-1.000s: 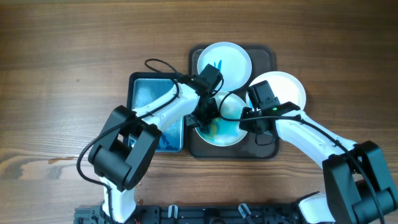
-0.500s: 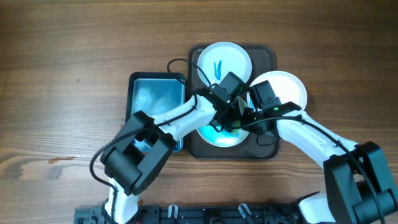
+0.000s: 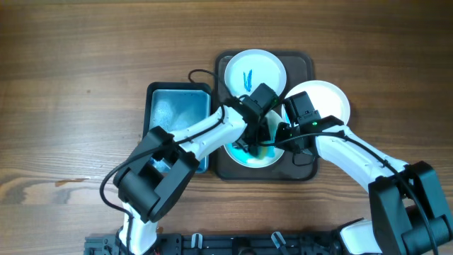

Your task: Clean dirty plates on tray and stack at the side

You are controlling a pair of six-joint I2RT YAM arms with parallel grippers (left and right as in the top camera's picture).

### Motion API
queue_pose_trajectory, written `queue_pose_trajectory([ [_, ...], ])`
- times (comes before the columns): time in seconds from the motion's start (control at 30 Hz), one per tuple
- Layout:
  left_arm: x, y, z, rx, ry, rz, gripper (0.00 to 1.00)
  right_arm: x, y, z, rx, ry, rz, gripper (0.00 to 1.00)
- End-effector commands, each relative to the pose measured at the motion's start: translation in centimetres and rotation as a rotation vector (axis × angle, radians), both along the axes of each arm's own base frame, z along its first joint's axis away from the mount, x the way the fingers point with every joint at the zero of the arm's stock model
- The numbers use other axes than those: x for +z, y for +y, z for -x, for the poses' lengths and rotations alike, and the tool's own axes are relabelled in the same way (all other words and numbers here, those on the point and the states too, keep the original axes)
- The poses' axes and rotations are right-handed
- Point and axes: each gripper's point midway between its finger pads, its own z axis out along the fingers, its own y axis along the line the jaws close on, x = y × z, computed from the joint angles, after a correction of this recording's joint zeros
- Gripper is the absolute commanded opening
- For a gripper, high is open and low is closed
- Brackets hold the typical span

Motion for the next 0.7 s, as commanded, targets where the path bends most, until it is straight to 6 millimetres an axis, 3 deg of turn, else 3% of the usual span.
queue_pose_trajectory([
  [0.0, -2.6, 8.5, -1.0, 0.069, -0.071, -0.383, 0.04, -1.6, -1.2, 0.9, -0.008, 0.034, 0.074, 0.04],
  [0.1, -1.8, 11.5, -1.7, 0.066, -0.141, -0.544, 0.04, -1.6, -1.2, 0.9, -0.008, 0.033, 0.074, 0.04],
  [0.17, -1.4, 12.0, -1.8, 0.066, -0.155, -0.571, 0.04, -1.6, -1.2, 0.8, -0.008, 0.033, 0.073, 0.04],
  [0.27, -1.0, 11.2, -1.7, 0.071, -0.146, -0.520, 0.04, -1.6, -1.2, 0.9, -0.008, 0.034, 0.073, 0.04],
  [0.4, 0.4, 8.0, -0.9, 0.082, -0.081, -0.311, 0.04, -1.6, -1.2, 0.9, -0.007, 0.034, 0.074, 0.04],
  [0.47, 1.9, 6.5, -0.8, 0.091, -0.065, -0.198, 0.04, -1.6, -1.2, 0.9, -0.007, 0.034, 0.074, 0.04],
  [0.6, 6.1, 5.9, -1.4, 0.091, -0.079, -0.037, 0.04, -1.6, -1.2, 0.9, -0.002, 0.035, 0.076, 0.04],
  [0.67, 9.0, 9.6, -2.1, 0.168, -0.108, -0.049, 0.04, -1.6, -1.2, 0.9, 0.019, 0.031, 0.080, 0.04],
])
